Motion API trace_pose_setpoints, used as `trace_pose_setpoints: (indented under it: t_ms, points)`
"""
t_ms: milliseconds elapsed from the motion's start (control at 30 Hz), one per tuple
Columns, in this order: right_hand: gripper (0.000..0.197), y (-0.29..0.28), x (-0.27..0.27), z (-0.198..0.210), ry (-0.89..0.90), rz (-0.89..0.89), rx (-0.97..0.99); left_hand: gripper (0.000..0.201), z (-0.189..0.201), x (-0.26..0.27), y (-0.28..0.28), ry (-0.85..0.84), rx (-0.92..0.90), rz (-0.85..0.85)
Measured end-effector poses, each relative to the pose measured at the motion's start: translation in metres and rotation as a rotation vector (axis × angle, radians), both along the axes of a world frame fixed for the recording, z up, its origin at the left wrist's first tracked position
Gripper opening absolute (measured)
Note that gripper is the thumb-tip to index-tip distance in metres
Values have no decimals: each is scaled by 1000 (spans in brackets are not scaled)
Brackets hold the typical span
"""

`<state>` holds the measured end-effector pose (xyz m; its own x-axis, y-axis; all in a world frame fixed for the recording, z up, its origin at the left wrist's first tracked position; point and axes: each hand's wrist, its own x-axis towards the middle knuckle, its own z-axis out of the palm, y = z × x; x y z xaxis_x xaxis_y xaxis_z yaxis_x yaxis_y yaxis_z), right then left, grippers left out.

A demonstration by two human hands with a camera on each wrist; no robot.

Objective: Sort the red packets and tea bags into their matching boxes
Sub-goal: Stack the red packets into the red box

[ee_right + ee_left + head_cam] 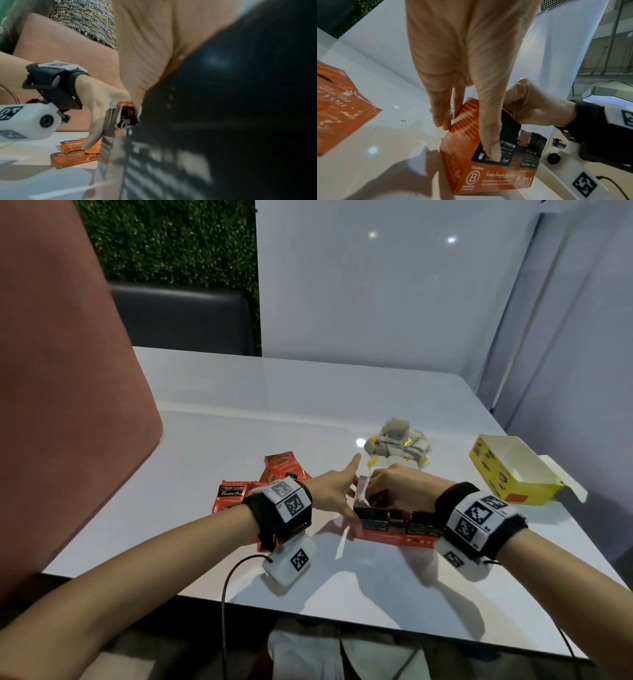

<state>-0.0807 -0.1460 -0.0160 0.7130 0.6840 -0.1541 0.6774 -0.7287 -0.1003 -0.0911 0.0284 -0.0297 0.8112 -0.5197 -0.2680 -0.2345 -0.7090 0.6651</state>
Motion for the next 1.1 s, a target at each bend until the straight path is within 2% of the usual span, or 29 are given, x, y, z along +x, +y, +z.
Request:
trace_pose_setpoints:
  t_ms: [100,200,333,400,500,633,700,800,867,1100]
  points:
    - [30,-4,-8,6,38,44,88,125,0,1,4,-2,9,6]
    - [31,-11,-16,12,33,-8,217,123,-1,3,5,0,20,2]
    - [19,-23,-24,7,-151,-259,408,119,-5,6,5,-5,30,15]
    - [19,-22,-25,6,-67,-367,405,115,-6,6,4,-8,32,17]
    - [22,-10,-26,5,160,-321,356,105,-6,7,2,-36,48,-14]
    - [35,-3,-20,4,194,-258,216,110,-4,3,1,-119,54,-82]
    - [36,-7,-15,5,159,-283,133,107,-5,1,1,-182,97,-143]
    - [24,-7,-14,0,59,-371,-51,74,-7,0,-2,-274,211,-214]
    - [24,-2,-18,-7,19,-399,-200,55,-5,-1,-4,-290,248,-234]
    - [26,12,-14,-23,-85,-350,-468,45,-2,-3,-6,-323,253,-264]
